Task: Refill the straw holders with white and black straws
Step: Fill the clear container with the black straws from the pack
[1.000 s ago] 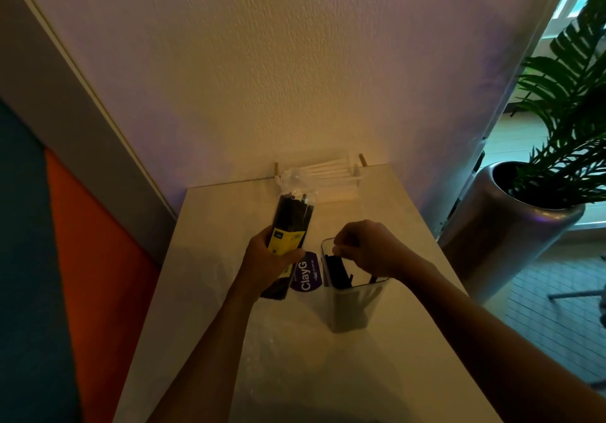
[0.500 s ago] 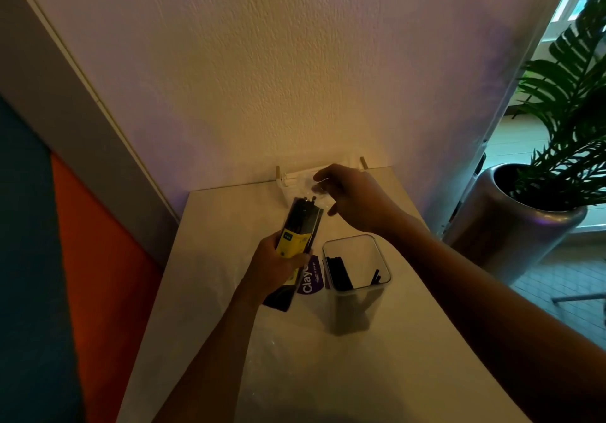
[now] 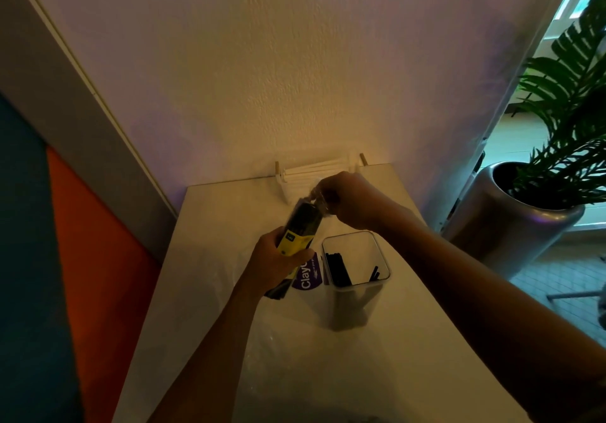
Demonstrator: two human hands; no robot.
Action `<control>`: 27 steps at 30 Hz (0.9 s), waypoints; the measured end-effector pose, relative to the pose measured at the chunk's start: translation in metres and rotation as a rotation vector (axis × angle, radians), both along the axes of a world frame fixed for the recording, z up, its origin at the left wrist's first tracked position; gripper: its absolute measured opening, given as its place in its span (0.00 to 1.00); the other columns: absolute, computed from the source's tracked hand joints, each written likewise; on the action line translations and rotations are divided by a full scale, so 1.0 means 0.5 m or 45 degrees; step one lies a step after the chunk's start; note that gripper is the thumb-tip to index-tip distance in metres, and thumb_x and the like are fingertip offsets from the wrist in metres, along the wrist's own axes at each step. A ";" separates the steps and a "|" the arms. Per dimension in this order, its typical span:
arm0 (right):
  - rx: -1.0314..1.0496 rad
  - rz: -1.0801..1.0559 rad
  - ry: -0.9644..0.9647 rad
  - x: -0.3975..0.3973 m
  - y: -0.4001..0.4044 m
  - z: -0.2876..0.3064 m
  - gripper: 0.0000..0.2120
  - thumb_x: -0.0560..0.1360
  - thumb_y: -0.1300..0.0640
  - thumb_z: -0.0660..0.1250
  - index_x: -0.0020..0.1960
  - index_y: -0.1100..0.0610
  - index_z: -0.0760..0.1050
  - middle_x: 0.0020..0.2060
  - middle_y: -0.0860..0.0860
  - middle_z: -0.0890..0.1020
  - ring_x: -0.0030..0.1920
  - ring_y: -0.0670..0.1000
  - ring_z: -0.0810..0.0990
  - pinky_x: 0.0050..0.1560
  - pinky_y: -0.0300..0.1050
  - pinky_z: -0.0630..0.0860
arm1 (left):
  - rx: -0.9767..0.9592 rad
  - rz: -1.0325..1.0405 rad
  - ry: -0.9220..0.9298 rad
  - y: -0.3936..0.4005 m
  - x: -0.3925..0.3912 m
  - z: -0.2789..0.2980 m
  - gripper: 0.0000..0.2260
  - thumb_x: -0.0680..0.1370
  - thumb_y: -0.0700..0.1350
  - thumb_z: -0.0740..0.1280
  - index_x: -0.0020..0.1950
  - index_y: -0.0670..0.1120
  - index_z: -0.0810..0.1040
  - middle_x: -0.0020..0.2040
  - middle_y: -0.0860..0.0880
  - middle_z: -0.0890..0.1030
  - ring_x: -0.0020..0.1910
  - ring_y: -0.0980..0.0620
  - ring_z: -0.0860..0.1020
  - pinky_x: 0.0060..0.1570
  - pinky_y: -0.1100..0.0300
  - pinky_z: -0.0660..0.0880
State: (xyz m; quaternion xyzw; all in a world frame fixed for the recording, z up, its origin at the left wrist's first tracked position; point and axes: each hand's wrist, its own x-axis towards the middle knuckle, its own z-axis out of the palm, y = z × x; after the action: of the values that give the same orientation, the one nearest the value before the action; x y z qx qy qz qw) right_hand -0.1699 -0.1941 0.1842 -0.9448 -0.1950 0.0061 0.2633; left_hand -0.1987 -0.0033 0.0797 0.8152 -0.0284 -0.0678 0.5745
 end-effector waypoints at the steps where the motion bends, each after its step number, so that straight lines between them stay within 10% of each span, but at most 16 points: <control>1: 0.002 -0.006 0.010 -0.001 -0.001 -0.003 0.12 0.77 0.65 0.66 0.58 0.56 0.79 0.46 0.47 0.79 0.48 0.47 0.79 0.46 0.36 0.75 | -0.003 -0.006 0.004 0.001 0.000 -0.002 0.15 0.70 0.43 0.77 0.52 0.55 0.78 0.48 0.53 0.84 0.48 0.53 0.82 0.51 0.50 0.81; 12: 0.135 -0.092 -0.016 -0.017 -0.002 -0.022 0.10 0.73 0.68 0.70 0.50 0.57 0.82 0.44 0.49 0.83 0.47 0.47 0.81 0.50 0.44 0.81 | -0.056 0.008 0.092 -0.002 -0.002 0.003 0.14 0.69 0.44 0.77 0.51 0.53 0.78 0.48 0.50 0.84 0.48 0.50 0.82 0.50 0.51 0.80; 27: 0.333 -0.127 -0.064 -0.036 -0.004 -0.005 0.08 0.73 0.67 0.69 0.46 0.55 0.80 0.40 0.43 0.80 0.43 0.42 0.79 0.40 0.29 0.72 | -0.093 -0.034 0.150 -0.006 -0.025 0.003 0.14 0.70 0.43 0.77 0.50 0.53 0.77 0.47 0.51 0.83 0.47 0.51 0.83 0.46 0.55 0.80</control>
State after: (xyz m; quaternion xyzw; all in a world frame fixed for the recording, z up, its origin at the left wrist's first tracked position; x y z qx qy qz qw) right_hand -0.1881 -0.1959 0.1820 -0.9108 -0.1535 -0.0560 0.3790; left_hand -0.2110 -0.0064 0.0813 0.7880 -0.0078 -0.1221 0.6035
